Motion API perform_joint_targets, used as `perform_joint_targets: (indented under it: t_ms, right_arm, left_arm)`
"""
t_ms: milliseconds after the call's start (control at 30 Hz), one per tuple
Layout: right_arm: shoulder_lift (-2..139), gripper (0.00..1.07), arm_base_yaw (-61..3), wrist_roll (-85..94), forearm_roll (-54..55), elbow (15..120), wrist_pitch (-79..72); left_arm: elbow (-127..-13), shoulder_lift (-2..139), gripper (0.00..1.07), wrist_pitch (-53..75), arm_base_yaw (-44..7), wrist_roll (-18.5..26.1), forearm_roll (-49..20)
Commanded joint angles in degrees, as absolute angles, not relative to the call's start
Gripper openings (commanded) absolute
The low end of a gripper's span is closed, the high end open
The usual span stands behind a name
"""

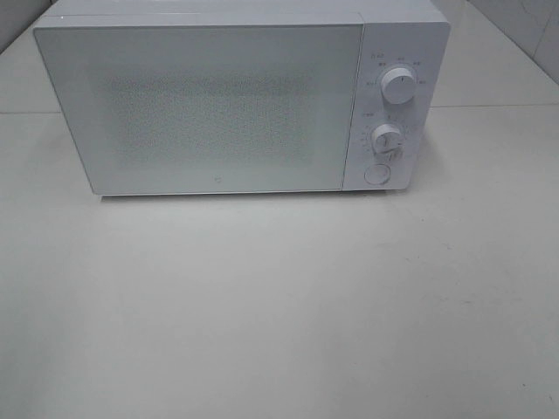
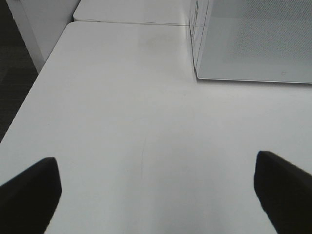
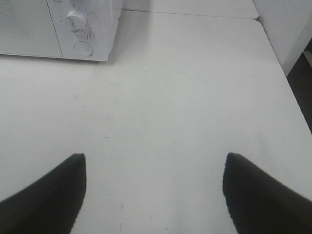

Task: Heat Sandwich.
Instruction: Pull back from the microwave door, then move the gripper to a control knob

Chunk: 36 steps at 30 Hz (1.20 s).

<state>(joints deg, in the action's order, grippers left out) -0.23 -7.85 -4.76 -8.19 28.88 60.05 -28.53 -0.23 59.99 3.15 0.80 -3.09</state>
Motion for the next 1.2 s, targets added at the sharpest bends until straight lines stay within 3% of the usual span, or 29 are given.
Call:
perform_joint_targets:
  t_ms: [33,1200]
  right_arm:
    - [-1.6,0.76,-7.4,-5.0,-8.3,28.8,59.5]
    - [-1.6,0.76,-7.4,-5.0,-8.3,29.6,58.4]
  left_arm:
    - [-28.4,-1.8,1.01,59.3,3.3,0.8,-3.6]
    - [-28.4,-1.8,1.01,59.3,3.3,0.8,-3.6]
